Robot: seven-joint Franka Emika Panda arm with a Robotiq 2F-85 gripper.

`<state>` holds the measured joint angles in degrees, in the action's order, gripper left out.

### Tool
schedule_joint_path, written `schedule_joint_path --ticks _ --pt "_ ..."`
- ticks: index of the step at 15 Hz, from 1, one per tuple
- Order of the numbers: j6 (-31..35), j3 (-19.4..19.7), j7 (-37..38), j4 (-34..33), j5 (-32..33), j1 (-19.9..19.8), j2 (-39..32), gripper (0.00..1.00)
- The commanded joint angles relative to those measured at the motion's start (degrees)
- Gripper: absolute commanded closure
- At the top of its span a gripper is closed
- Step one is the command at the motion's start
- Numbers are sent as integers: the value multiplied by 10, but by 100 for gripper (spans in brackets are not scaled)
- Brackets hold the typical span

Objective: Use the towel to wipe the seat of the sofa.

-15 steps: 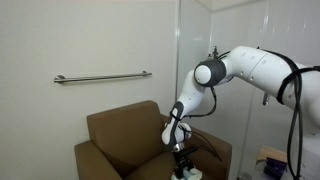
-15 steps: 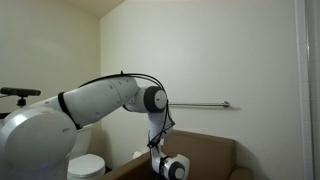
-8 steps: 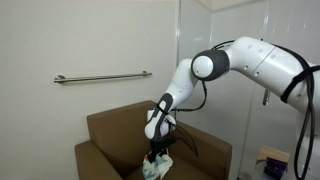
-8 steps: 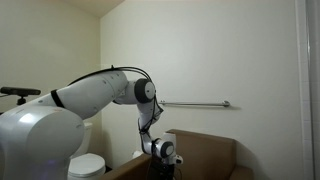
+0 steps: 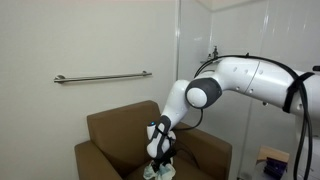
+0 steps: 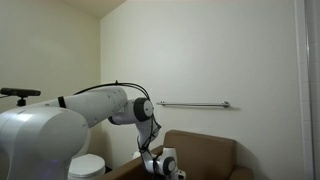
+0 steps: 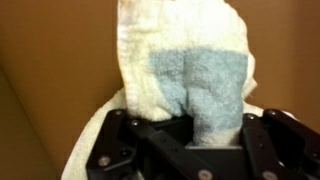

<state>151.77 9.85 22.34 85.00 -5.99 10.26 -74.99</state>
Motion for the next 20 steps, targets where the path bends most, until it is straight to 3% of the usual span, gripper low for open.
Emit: schedule_joint_path --ticks 1,4,10,16,20 --pt "-44 -6 16 -71 -1 -22 -81 95" --pt "-68 -29 -13 -84 -1 -43 -96 95" --pt "-74 -66 -107 60 -5 -99 1 95" --pt "-112 -56 -124 189 -4 -137 69 95" --pt "-160 -52 -129 199 3 -145 69 95"
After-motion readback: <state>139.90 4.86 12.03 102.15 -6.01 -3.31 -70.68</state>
